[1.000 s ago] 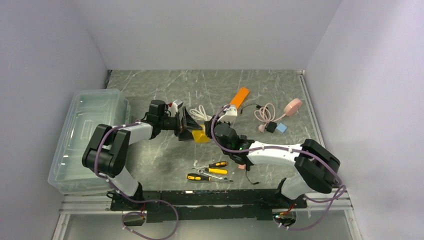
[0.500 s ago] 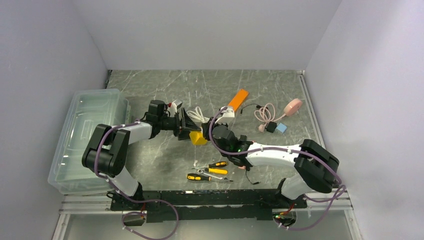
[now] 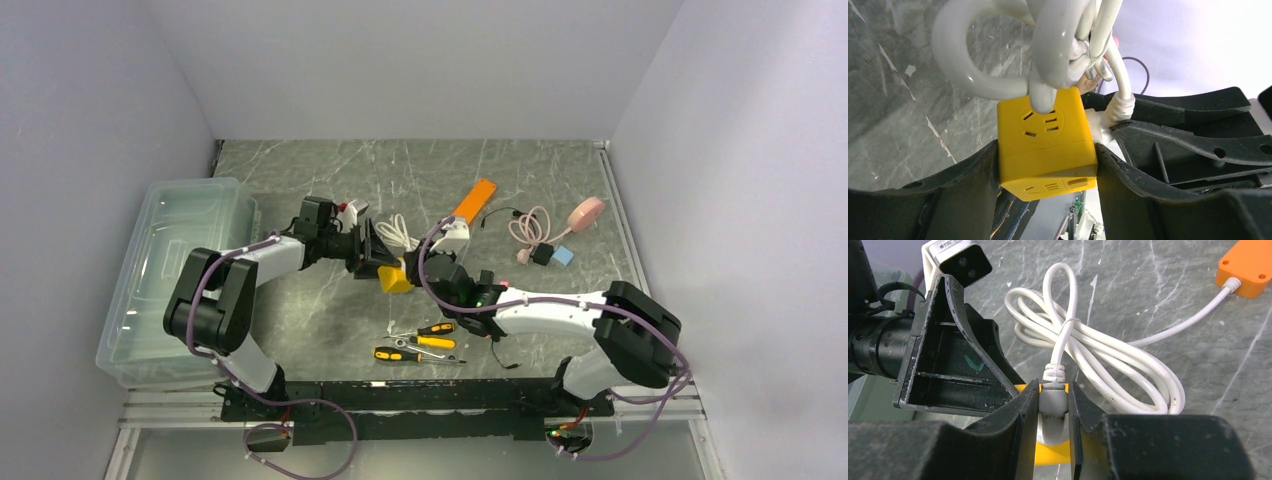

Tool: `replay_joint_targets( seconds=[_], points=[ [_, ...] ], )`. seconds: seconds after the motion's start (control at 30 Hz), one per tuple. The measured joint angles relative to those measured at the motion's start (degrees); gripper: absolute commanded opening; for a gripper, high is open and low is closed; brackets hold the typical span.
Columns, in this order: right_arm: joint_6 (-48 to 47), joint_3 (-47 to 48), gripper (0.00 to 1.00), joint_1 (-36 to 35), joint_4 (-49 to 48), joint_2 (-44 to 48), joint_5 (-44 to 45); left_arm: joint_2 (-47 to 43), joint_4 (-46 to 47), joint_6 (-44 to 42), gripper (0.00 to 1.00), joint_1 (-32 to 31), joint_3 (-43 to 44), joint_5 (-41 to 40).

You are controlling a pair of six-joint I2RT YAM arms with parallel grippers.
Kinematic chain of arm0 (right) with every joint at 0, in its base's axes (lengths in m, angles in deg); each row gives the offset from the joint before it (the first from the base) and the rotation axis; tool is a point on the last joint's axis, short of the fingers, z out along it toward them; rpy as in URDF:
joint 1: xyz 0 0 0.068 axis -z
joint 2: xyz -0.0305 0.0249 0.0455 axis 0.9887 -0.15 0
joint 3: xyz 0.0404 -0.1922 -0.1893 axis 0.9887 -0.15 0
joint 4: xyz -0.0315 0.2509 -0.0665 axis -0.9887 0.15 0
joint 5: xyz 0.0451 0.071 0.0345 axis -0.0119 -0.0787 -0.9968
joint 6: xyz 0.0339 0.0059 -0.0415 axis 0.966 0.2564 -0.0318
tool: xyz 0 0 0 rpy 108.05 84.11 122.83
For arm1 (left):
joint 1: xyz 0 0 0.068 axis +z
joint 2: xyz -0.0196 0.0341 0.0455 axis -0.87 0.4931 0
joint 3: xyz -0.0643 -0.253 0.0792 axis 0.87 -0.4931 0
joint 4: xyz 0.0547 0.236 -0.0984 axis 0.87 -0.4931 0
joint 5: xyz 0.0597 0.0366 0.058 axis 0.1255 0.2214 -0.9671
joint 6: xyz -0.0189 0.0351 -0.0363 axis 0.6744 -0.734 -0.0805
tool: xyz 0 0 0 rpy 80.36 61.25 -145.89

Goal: Pull the plug off the socket
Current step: Remove the plug from the socket.

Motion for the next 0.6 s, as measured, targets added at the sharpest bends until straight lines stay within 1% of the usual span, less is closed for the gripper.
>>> replay_joint_targets(
  seconds=[0.03, 0.07, 0.1, 0.13, 0.27, 0.37, 0.43, 0.6],
  points=[
    [0.63, -0.02, 0.38, -0.04, 1.40, 0.66, -0.46, -0.17, -1.29, -1.11, 0.00, -0.13, 0.35, -0.20],
    [1.14, 0.00, 0.47, -0.09, 2.51, 1.36, -0.87, -0.55, -2.89, -2.23, 0.00, -0.33, 0.76, -0.46],
    [1.77, -0.02, 0.53, -0.17, 3.74, 2.29, -1.36, -1.31, -4.70, -3.78, 0.00, -0.55, 1.20, -1.14],
    [2.43, -0.02, 0.57, -0.22, 5.29, 3.91, -1.77, -2.29, -6.73, -5.62, 0.00, -0.66, 1.64, -2.84],
    [4.07, -0.02, 0.70, -0.20, 9.64, 11.13, -2.86, -5.81, -13.92, -12.26, 0.00, -0.22, 3.37, -9.79],
    [5.05, -0.02, 0.72, 0.37, 12.61, 15.39, -4.96, -8.37, -18.56, -17.16, 0.00, 0.00, 4.94, -14.62],
    [5.79, -0.31, 0.72, 1.64, 13.81, 16.68, -8.59, -9.38, -20.52, -19.41, 0.00, 0.00, 5.68, -16.59],
    [7.82, -4.22, 0.61, 8.22, 12.17, 17.22, -22.43, -11.08, -24.00, -23.65, 0.00, -0.07, 6.25, -20.13]
  ],
)
